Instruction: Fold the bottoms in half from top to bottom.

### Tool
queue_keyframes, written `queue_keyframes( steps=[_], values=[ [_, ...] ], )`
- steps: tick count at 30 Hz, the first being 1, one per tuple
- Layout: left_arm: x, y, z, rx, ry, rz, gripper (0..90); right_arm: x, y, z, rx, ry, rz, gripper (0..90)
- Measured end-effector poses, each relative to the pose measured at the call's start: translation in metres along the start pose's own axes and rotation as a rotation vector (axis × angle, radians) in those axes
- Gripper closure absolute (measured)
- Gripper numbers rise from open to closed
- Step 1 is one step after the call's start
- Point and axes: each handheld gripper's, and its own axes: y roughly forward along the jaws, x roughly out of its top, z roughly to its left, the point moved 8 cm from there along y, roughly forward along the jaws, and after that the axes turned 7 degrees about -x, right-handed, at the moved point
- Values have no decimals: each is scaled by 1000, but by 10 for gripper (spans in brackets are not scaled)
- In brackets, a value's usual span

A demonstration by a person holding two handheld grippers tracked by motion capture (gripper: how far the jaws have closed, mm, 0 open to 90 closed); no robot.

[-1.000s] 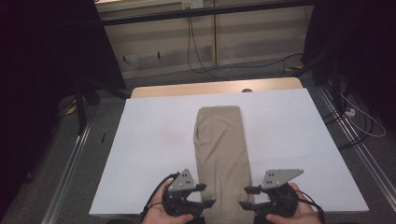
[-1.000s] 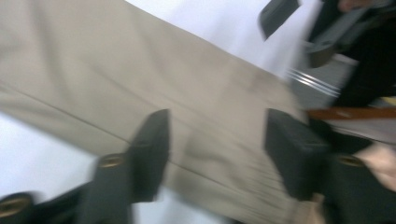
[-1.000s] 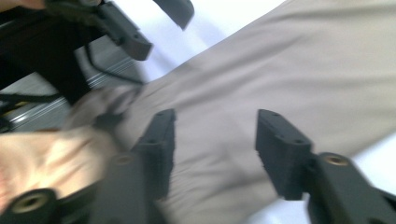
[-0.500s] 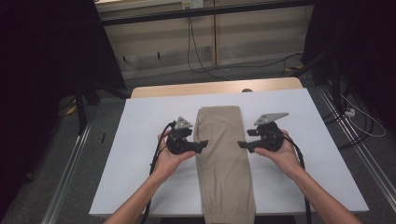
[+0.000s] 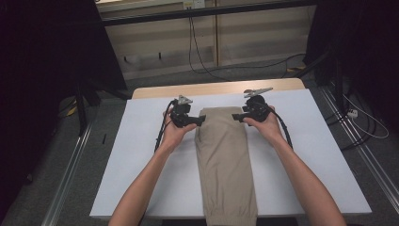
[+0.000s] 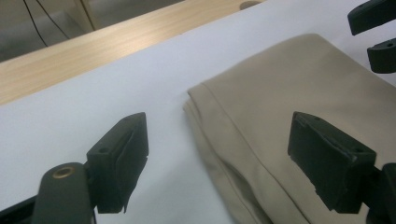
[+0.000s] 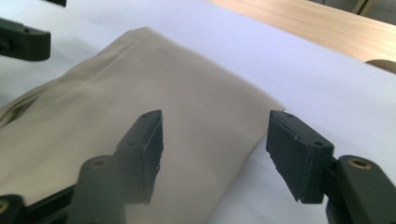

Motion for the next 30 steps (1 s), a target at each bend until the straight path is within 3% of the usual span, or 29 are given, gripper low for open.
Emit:
queue_keyframes(
  steps=[4, 7, 9, 13, 17, 18, 19, 20, 21, 22, 23, 24, 25, 26, 28, 30],
  values=[
    [-2, 23, 13, 7, -74, 9, 174, 8, 18, -11, -37, -2, 6, 460],
    [-2, 28, 18, 13, -88, 9, 163, 12, 33, -16, -45, 8, 22, 452],
    [4, 31, 23, -5, -121, -20, 170, 12, 37, -18, -45, 11, 29, 452],
    [7, 43, 29, -27, -105, 12, 285, 12, 50, -28, -34, 32, 52, 451],
    [3, 60, 19, -48, -81, 55, 320, 7, 57, -26, -26, 26, 74, 448],
    [-1, 63, 17, -35, -53, 80, 284, 7, 57, -27, -26, 22, 75, 458],
    [0, 64, 16, -4, -60, 82, 283, 7, 56, -26, -19, 8, 87, 491],
    [0, 64, 18, -1, -66, 81, 301, 7, 55, -25, -9, -1, 98, 536],
    [0, 64, 18, -1, -66, 81, 344, 7, 55, -25, -9, -1, 98, 536],
    [1, 62, 20, -3, -69, 77, 388, 6, 54, -22, 9, -11, 113, 636],
    [1, 61, 20, -14, -84, 72, 388, 6, 54, -22, 9, -11, 113, 636],
    [1, 59, 18, -50, -102, 68, 664, 6, 52, -20, 55, 19, 134, 785],
    [-1, 58, 13, -138, -109, 88, 664, 6, 52, -20, 55, 19, 134, 785],
    [-1, 58, 10, -144, -137, 72, 788, 5, 51, -17, 98, 37, 142, 851],
    [-2, 56, 11, -163, -190, 76, 840, 6, 50, -15, 82, 56, 142, 863],
    [0, 53, 12, -155, -205, 78, 850, 6, 48, -16, 74, 66, 139, 866]
  ],
)
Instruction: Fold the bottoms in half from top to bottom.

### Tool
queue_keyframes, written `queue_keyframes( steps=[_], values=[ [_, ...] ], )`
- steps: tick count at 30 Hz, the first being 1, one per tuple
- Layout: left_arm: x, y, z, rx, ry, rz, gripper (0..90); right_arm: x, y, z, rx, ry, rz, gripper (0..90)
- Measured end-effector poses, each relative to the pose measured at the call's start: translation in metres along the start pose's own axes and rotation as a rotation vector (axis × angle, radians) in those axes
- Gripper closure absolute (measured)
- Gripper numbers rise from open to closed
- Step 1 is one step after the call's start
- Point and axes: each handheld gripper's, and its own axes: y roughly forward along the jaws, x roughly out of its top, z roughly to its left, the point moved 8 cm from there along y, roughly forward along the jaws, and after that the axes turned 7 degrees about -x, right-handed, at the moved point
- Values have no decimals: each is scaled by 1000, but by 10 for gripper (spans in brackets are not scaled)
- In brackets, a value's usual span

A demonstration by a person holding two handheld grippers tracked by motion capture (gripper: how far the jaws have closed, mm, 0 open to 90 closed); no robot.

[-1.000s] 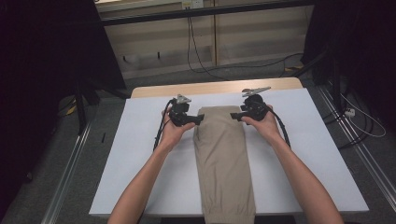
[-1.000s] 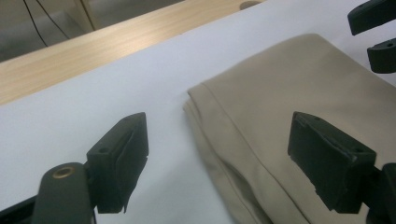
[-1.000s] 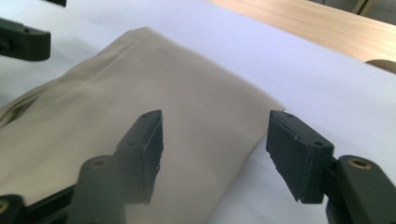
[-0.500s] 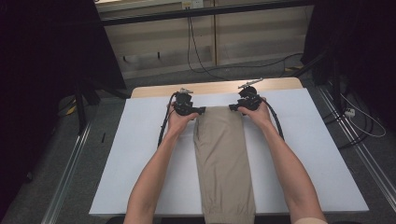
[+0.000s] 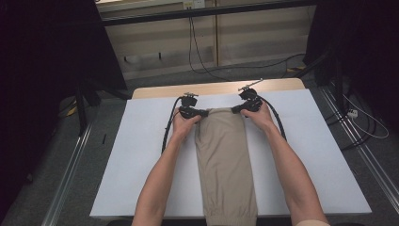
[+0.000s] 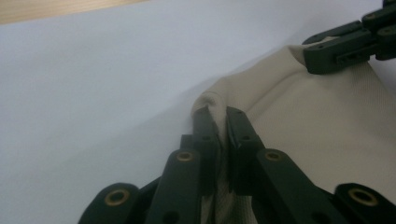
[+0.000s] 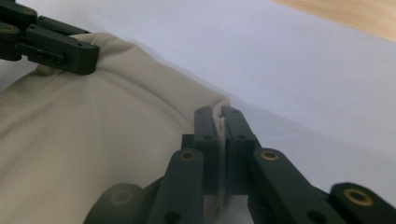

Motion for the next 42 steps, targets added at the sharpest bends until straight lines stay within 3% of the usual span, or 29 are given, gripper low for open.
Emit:
queue_keyframes(
  steps=[2, 7, 8, 10, 14, 18, 21, 23, 27, 29, 31, 33, 38, 41, 42],
  values=[
    [7, -5, -4, 9, 13, -29, 855, 8, -9, -3, -2, 46, -50, 872],
    [37, -29, -10, 17, 34, -133, 859, 27, -27, -5, -16, 61, -126, 874],
    [49, -40, -12, 28, 59, -164, 859, 40, -39, -6, -25, 77, -170, 875],
    [56, -45, -14, 33, 67, -180, 859, 44, -43, -6, -24, 79, -187, 875],
    [81, -64, -20, 51, 97, -256, 858, 75, -69, -1, -42, 54, -267, 875],
    [101, -80, -30, 76, 144, -295, 858, 93, -85, 2, -56, 35, -301, 875],
    [107, -87, -35, 75, 139, -333, 858, 104, -102, 5, -50, 30, -338, 875],
    [105, -90, -40, 43, 141, -337, 858, 98, -102, 5, -45, 6, -314, 874],
    [91, -93, -52, 22, 189, -320, 858, 89, -108, 6, -18, 19, -324, 875],
    [84, -98, -57, 13, 214, -321, 858, 82, -113, 10, -13, 3, -327, 875],
    [77, -105, -66, -2, 225, -328, 857, 76, -120, 18, 0, -11, -340, 875],
    [70, -113, -76, -9, 255, -327, 857, 66, -133, 29, 11, -35, -355, 875],
    [47, -130, -102, -27, 334, -315, 855, 49, -151, 43, 51, -68, -371, 874],
    [34, -135, -114, -43, 349, -302, 855, 34, -160, 54, 78, -99, -372, 873],
    [27, -137, -120, -45, 359, -291, 855, 21, -165, 63, 84, -119, -362, 873]
  ],
)
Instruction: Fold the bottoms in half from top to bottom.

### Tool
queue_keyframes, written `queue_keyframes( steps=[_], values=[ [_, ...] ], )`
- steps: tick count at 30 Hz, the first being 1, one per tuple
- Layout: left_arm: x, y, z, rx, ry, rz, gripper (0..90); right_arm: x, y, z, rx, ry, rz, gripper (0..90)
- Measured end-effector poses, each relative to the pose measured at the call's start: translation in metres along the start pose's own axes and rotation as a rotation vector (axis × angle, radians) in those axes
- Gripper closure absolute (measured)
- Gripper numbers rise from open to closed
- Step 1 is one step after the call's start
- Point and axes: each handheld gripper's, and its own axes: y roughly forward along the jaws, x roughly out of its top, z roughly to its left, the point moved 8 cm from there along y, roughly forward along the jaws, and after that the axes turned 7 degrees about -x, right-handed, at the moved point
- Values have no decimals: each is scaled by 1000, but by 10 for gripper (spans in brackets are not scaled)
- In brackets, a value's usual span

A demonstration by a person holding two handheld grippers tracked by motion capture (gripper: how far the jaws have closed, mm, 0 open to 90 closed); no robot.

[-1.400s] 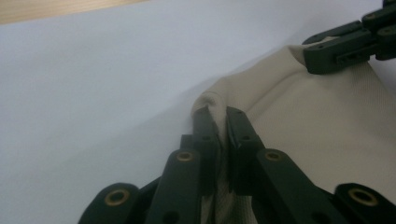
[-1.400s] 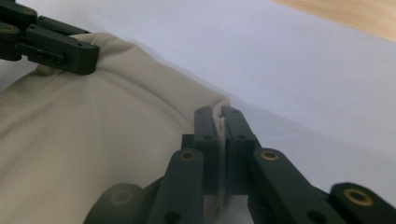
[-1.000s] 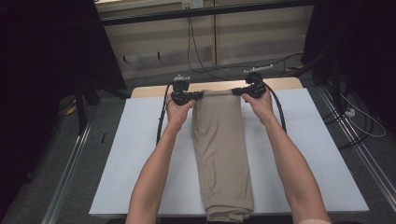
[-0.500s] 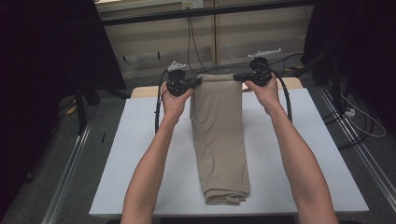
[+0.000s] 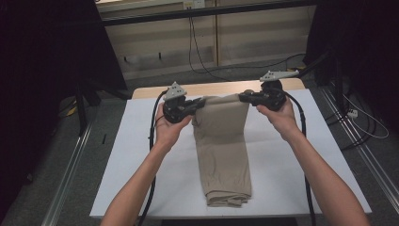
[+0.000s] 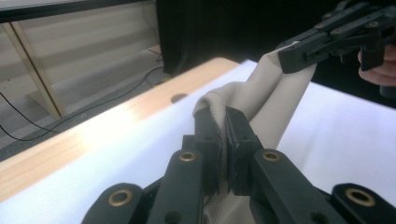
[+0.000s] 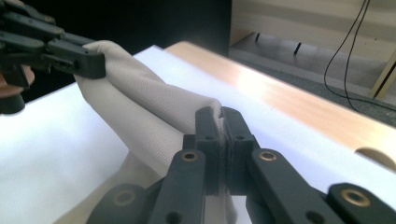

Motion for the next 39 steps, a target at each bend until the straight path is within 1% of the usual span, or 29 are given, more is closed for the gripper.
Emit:
queue_keyframes(
  steps=[1, 2, 3, 4, 5, 6, 8, 11, 13, 14, 16, 17, 18, 19, 21, 22, 23, 24, 25, 26, 27, 29, 31, 33, 34, 36, 37, 38, 39],
  values=[
    [-3, -3, -5, -11, -3, 5, 855, 0, 0, 0, 0, 0, 0, 873],
    [-7, -6, -11, -23, -6, 14, 855, -3, -3, 4, 11, -3, -2, 874],
    [-10, -10, -18, -28, 7, 20, 855, -8, -7, 9, 16, -24, 2, 874],
    [-12, -13, -24, -42, 12, 26, 855, -17, -13, 17, 21, -29, 0, 874],
    [-15, -16, -30, -51, 9, 27, 855, -17, -13, 17, 21, -29, 0, 874],
    [-19, -20, -37, -65, 6, 23, 855, -28, -20, 26, 36, -31, 7, 874],
    [-28, -25, -46, -77, 6, 36, 855, -32, -22, 29, 47, -24, 6, 874],
    [-44, -33, -65, -103, 7, 56, 855, -50, -34, 42, 72, -23, 15, 874],
    [-57, -36, -78, -122, 11, 79, 855, -67, -41, 53, 97, -22, 35, 873],
    [-66, -38, -86, -143, 9, 95, 854, -73, -43, 56, 98, -26, 43, 873],
    [-80, -42, -97, -160, 1, 119, 850, -99, -51, 71, 129, -12, 79, 872],
    [-86, -43, -101, -169, -8, 128, 850, -99, -51, 71, 129, -12, 79, 872],
    [-92, -44, -106, -181, -14, 139, 848, -111, -56, 79, 145, -16, 94, 870],
    [-98, -46, -111, -191, -9, 149, 848, -111, -56, 79, 145, -16, 94, 870],
    [-110, -48, -122, -210, 1, 180, 847, -123, -61, 89, 156, -24, 121, 867],
    [-118, -50, -128, -229, -8, 204, 846, -130, -63, 94, 167, -26, 135, 864],
    [-122, -51, -131, -229, -6, 213, 845, -137, -67, 100, 170, -38, 144, 861],
    [-127, -54, -136, -237, -14, 222, 841, -150, -71, 111, 180, -53, 172, 855],
    [-130, -56, -140, -252, -18, 232, 841, -150, -71, 111, 180, -53, 172, 855],
    [-133, -57, -144, -258, -8, 243, 834, -154, -72, 114, 181, -54, 182, 846],
    [-137, -58, -147, -258, -3, 253, 816, -160, -74, 118, 185, -48, 198, 829],
    [-144, -59, -151, -266, -11, 270, 780, -168, -78, 126, 189, -67, 214, 786],
    [-151, -61, -156, -276, 30, 304, 738, -173, -82, 129, 192, -58, 224, 753],
    [-155, -62, -160, -285, 17, 310, 677, -177, -86, 133, 197, -72, 240, 688],
    [-156, -63, -162, -292, 21, 311, 644, -179, -87, 133, 192, -66, 247, 653],
    [-153, -65, -164, -305, 5, 293, 563, -179, -90, 134, 175, -63, 246, 633],
    [-150, -65, -163, -298, -13, 279, 448, -176, -92, 133, 167, -63, 216, 561],
    [-148, -64, -159, -272, -13, 274, 448, -176, -92, 133, 167, -63, 216, 561],
    [-144, -64, -153, -232, -5, 253, 408, -173, -92, 131, 158, -48, 201, 536]
  ],
)
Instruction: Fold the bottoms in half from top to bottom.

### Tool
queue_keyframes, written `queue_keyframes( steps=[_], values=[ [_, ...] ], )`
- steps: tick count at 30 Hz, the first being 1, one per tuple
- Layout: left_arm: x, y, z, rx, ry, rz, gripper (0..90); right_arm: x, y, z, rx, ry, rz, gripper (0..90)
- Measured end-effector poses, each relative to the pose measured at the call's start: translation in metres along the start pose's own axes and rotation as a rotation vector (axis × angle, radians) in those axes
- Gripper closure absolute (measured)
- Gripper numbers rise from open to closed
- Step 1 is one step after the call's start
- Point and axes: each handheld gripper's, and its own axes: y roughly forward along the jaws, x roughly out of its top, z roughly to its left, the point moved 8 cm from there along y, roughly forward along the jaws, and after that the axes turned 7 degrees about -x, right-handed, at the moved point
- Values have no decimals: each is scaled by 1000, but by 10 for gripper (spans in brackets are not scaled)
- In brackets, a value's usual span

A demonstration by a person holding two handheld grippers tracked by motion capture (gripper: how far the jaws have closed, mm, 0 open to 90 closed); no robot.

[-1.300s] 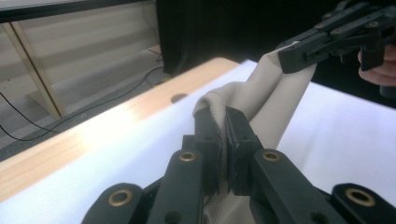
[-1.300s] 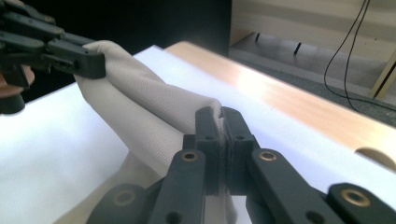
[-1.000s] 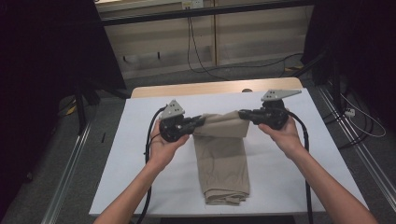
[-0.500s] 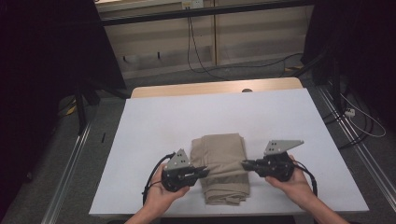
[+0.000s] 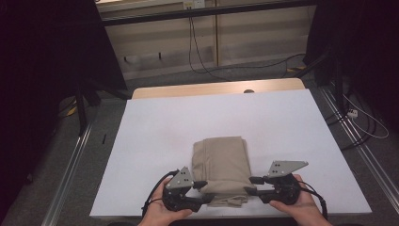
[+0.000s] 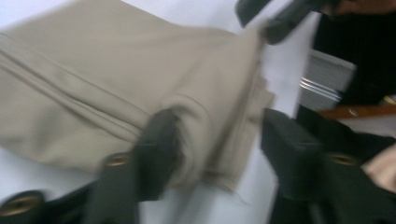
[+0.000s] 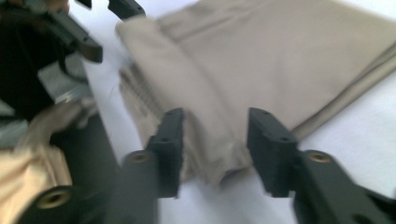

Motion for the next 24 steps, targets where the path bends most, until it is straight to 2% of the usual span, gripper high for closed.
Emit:
queue_keyframes(
  steps=[2, 3, 5, 8, 9, 11, 14, 15, 16, 18, 19, 20, 21, 22, 24],
  values=[
    [4, -4, 11, 48, -18, -38, 333, 4, 0, -8, -53, 3, -25, 457],
    [5, -7, 20, 93, -33, -59, 289, 4, 1, -11, -70, 15, -29, 412],
    [4, -12, 33, 153, -30, -65, 227, 5, 3, -19, -99, 33, -31, 340],
    [-1, -21, 49, 213, -47, -87, 185, 8, 4, -31, -146, 58, -50, 239],
    [-3, -25, 54, 229, -64, -94, 168, 8, 3, -34, -160, 66, -57, 215],
    [-5, -31, 61, 255, -68, -99, 135, 10, -1, -41, -185, 84, -72, 192],
    [-8, -44, 70, 285, -99, -121, 95, 9, -9, -52, -209, 122, -90, 129],
    [-9, -47, 72, 295, -104, -125, 73, 8, -13, -56, -228, 142, -94, 118],
    [-10, -54, 77, 312, -120, -137, 64, 7, -15, -60, -244, 142, -97, 110],
    [-12, -63, 83, 329, -125, -155, 59, 6, -23, -69, -283, 154, -109, 96],
    [-14, -69, 87, 362, -143, -166, 50, 5, -26, -74, -300, 162, -119, 83],
    [-15, -72, 89, 371, -164, -171, 38, 4, -30, -80, -324, 174, -120, 78],
    [-17, -75, 91, 360, -183, -178, 41, 4, -33, -84, -342, 179, -122, 81],
    [-18, -77, 91, 360, -183, -189, 42, 2, -38, -91, -368, 201, -131, 90],
    [-22, -80, 92, 344, -171, -180, 41, 0, -39, -94, -370, 209, -126, 90]
  ],
)
